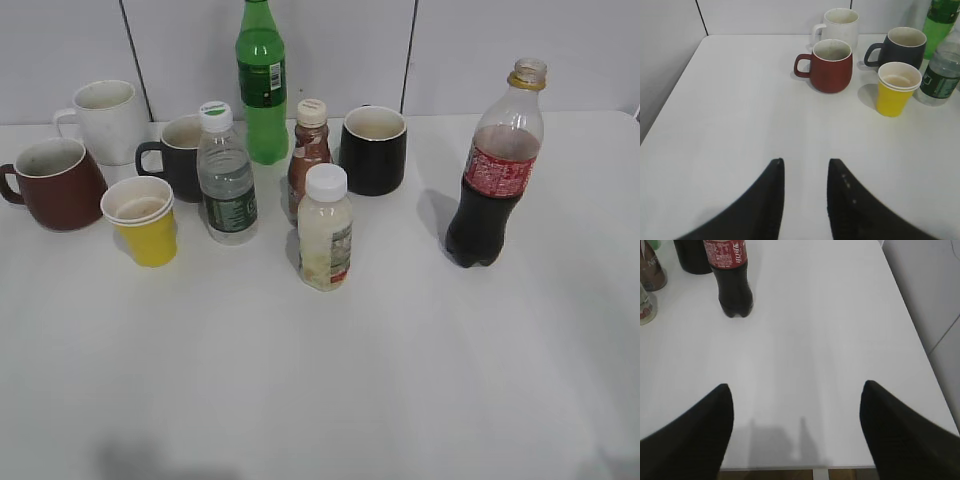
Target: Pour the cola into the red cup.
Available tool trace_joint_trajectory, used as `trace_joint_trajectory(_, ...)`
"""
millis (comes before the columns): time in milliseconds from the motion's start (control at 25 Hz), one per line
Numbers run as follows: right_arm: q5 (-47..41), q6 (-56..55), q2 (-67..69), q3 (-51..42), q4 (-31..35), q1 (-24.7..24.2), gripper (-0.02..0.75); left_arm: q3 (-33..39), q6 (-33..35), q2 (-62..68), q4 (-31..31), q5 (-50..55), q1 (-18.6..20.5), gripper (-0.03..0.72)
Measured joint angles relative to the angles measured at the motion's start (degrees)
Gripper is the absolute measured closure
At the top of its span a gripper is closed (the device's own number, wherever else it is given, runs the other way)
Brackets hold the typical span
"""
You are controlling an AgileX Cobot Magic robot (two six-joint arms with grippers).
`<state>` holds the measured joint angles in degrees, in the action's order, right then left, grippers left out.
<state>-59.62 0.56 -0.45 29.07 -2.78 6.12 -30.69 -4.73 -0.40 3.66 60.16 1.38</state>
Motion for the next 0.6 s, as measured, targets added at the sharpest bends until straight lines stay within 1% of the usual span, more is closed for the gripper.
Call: trace_joint_trajectory(600, 0.0, 0.0, 0.0, 0.0, 0.0, 0.0, 0.146, 0.0, 0.0, 0.0, 0.0, 0.0, 0.0, 0.451)
